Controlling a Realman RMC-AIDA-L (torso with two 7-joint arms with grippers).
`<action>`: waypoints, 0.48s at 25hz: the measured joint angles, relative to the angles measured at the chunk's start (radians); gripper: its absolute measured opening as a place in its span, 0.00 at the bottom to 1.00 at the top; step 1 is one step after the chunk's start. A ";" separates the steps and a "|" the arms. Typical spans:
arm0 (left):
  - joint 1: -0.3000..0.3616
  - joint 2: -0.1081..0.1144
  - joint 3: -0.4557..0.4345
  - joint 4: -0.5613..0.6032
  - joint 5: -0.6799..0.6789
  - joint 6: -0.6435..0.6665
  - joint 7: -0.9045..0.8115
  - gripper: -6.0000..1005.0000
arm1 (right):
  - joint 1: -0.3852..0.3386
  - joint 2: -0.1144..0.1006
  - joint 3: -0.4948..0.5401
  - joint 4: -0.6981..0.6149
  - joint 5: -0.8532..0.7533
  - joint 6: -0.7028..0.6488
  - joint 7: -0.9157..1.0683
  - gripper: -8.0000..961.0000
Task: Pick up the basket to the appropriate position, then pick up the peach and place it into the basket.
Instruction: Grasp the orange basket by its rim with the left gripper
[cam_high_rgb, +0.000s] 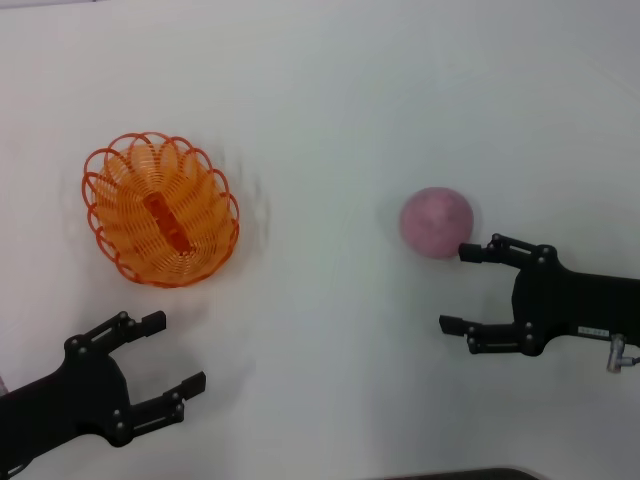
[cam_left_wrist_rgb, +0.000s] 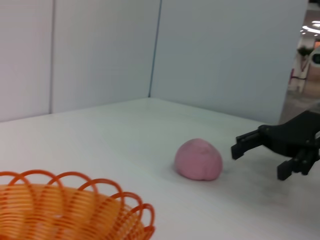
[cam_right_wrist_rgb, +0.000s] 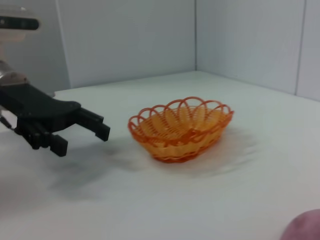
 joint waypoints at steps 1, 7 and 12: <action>-0.001 0.000 0.000 -0.003 -0.004 -0.012 0.000 0.84 | 0.000 0.000 0.007 0.000 0.000 0.000 0.000 0.98; -0.007 0.000 -0.001 -0.009 -0.016 -0.032 0.008 0.84 | -0.001 -0.001 0.019 -0.007 0.001 0.000 0.000 0.98; -0.007 0.000 -0.001 -0.010 -0.021 -0.034 0.013 0.84 | 0.000 -0.002 0.027 -0.009 0.001 -0.003 0.000 0.98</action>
